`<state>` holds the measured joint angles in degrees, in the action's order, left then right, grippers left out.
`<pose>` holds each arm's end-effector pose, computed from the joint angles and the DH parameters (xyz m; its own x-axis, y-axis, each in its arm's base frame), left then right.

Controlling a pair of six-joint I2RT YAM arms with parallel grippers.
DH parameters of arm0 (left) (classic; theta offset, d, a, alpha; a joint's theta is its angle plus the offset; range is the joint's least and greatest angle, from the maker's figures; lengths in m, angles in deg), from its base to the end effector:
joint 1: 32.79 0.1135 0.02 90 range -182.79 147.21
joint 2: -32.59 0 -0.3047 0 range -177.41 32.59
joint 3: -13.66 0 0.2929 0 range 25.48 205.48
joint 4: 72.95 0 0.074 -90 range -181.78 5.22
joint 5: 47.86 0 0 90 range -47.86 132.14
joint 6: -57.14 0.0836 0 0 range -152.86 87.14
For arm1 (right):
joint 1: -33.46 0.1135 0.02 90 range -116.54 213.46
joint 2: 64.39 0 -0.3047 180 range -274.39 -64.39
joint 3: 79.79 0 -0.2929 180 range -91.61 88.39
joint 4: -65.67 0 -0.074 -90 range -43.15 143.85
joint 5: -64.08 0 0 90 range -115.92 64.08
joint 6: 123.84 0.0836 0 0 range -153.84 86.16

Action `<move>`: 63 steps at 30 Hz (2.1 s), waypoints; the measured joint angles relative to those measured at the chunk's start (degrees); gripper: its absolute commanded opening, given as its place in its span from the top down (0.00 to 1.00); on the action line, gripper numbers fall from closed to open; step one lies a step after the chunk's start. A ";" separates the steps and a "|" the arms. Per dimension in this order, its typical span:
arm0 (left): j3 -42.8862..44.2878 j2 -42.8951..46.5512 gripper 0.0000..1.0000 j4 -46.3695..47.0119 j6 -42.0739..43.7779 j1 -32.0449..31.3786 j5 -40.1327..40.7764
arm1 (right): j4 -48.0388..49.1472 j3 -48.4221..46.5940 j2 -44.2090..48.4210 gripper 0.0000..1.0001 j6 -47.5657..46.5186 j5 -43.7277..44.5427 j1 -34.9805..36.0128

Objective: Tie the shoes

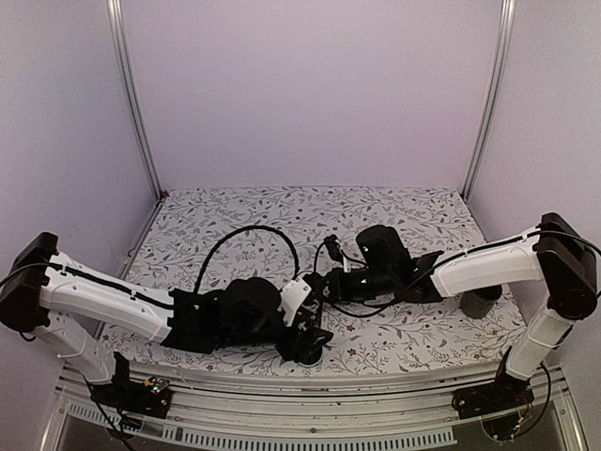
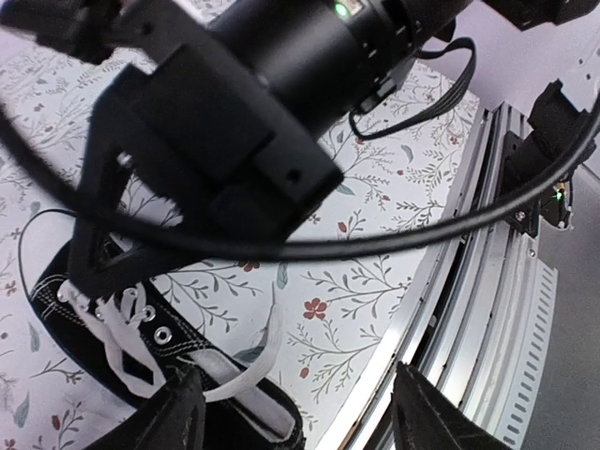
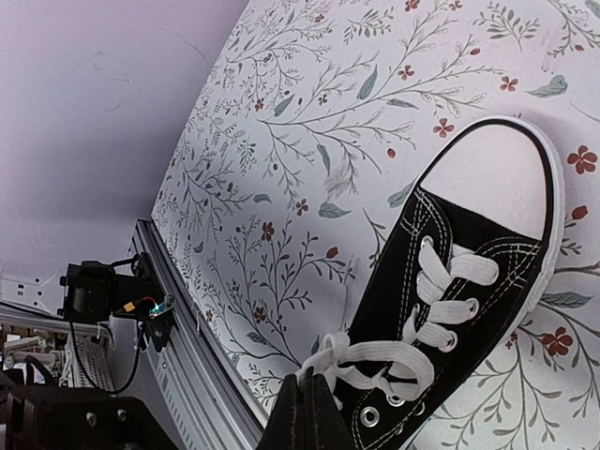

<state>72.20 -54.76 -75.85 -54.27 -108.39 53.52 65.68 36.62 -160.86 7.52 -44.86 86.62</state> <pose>0.1143 -0.3787 0.1947 -0.4531 0.3256 -0.8299 0.7974 0.5642 -0.2140 0.2354 0.3595 0.1742 -0.8525 -0.0954 -0.5140 -0.4758 0.5489 0.6872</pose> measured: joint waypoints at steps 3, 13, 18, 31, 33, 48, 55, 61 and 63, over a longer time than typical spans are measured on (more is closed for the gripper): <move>-3.32 4.42 0.29 -0.46 -0.81 0.63 0.72 | 0.02 0.59 1.46 0.98 0.15 0.28 0.00; -15.61 18.97 0.25 4.94 -5.29 15.76 -6.10 | 0.15 1.66 3.41 0.98 0.85 0.68 0.00; -16.63 15.47 0.25 9.99 -5.81 19.85 -13.97 | 0.24 1.66 3.41 0.98 1.07 0.57 0.00; -13.42 1.64 0.24 19.28 -2.93 20.63 -23.54 | 1.92 1.70 3.41 0.98 1.29 -2.69 0.00; -12.76 0.15 0.25 20.31 -2.32 20.94 -24.26 | 2.23 1.70 3.41 0.98 1.27 -3.15 0.00; -8.70 -5.49 0.72 22.43 1.27 21.38 -28.02 | 2.78 1.70 3.41 0.98 1.29 -5.66 0.00; -8.31 -5.53 1.00 23.02 1.77 21.42 -27.34 | 3.19 1.70 3.41 0.97 1.29 -5.31 -0.11; -8.31 -5.53 1.00 23.15 1.51 21.42 -26.29 | 3.32 2.27 3.54 0.48 1.38 -4.48 -0.13; -8.31 -5.53 1.00 23.37 1.27 21.44 -25.68 | 2.91 3.63 4.59 0.40 1.14 -3.43 -0.11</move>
<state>63.90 -60.29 -52.48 -53.00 -86.94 27.84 68.59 40.25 -156.27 8.66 -48.29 86.51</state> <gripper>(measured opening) 0.008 0.495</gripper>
